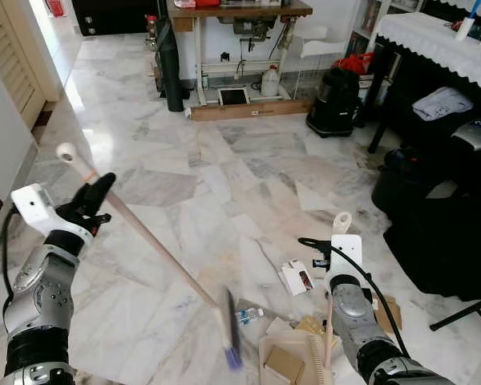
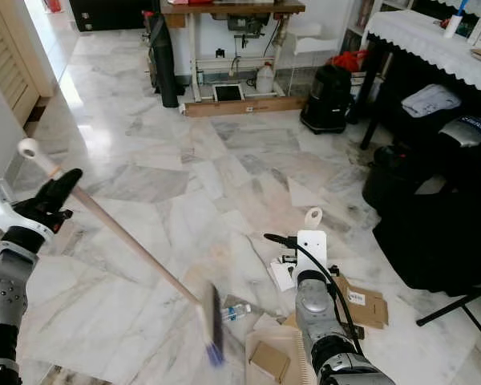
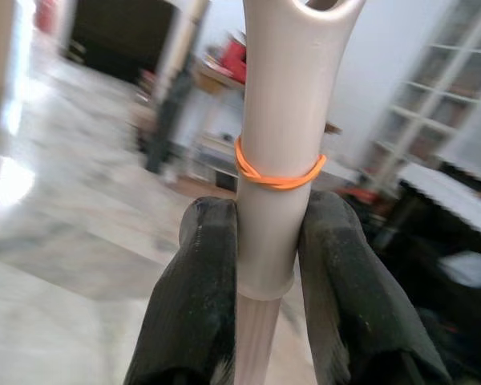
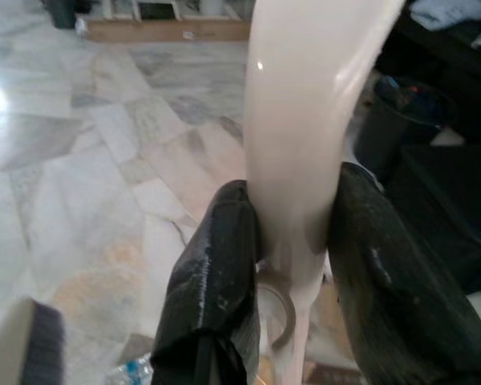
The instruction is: Sweep floor
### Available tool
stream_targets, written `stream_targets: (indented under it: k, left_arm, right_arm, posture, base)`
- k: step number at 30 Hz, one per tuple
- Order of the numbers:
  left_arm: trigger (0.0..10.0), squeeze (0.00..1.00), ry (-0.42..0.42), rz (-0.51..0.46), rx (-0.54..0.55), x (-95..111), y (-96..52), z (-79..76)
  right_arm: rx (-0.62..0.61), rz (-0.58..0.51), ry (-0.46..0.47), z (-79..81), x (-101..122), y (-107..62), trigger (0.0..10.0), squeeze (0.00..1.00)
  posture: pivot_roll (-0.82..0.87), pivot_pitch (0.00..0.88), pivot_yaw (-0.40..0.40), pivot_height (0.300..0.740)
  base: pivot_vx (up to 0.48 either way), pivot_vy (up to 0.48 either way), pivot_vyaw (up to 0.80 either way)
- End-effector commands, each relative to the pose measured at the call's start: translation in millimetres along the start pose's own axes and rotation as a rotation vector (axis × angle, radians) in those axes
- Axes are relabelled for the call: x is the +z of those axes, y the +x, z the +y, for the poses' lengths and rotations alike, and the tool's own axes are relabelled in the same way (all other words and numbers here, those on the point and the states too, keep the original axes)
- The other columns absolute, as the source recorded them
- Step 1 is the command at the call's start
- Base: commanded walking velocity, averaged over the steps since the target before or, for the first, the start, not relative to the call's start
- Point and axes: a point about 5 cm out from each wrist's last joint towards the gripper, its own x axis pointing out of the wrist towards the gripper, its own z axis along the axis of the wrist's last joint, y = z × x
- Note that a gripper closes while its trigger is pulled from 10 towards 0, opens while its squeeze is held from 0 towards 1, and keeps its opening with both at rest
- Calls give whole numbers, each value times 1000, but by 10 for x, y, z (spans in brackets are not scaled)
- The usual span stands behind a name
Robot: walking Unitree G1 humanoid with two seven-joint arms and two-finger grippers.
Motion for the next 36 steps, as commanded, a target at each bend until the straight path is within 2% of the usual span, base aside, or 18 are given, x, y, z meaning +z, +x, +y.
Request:
stream_targets:
  k: [1,4,10,18,23,29,36]
  left_arm:
    - [10000,0,74,-40,21,72,15,-6]
    - [10000,0,125,3,32,-35,-32,-7]
    - [10000,0,188,41,26,-253,-80,-126]
    - [10000,0,240,54,37,-354,-101,-162]
    - [10000,0,309,91,18,-472,-198,-201]
    - [10000,0,364,76,-24,-483,-256,-290]
    - [10000,0,425,53,-35,-494,-214,-368]
  right_arm:
    - [9,-69,50,22,156,47,10000,0]
    - [20,-99,60,25,215,60,10000,0]
    - [33,-168,92,-1,316,66,10000,0]
    - [51,-247,107,-33,439,66,10000,0]
    - [71,-338,127,-30,611,58,10000,0]
    - [61,-372,183,-41,673,47,10000,0]
    - [74,-362,241,-10,657,36,10000,0]
  posture:
    - [154,0,-47,740]
    - [148,0,-48,740]
    - [137,0,-52,740]
    - [130,0,-56,740]
    - [112,0,-45,740]
    - [105,0,-39,740]
    - [124,0,-39,740]
  base:
    - [0,0,0]
    - [0,0,0]
    - [0,0,0]
    - [0,0,0]
    - [0,0,0]
    - [0,0,0]
    - [0,0,0]
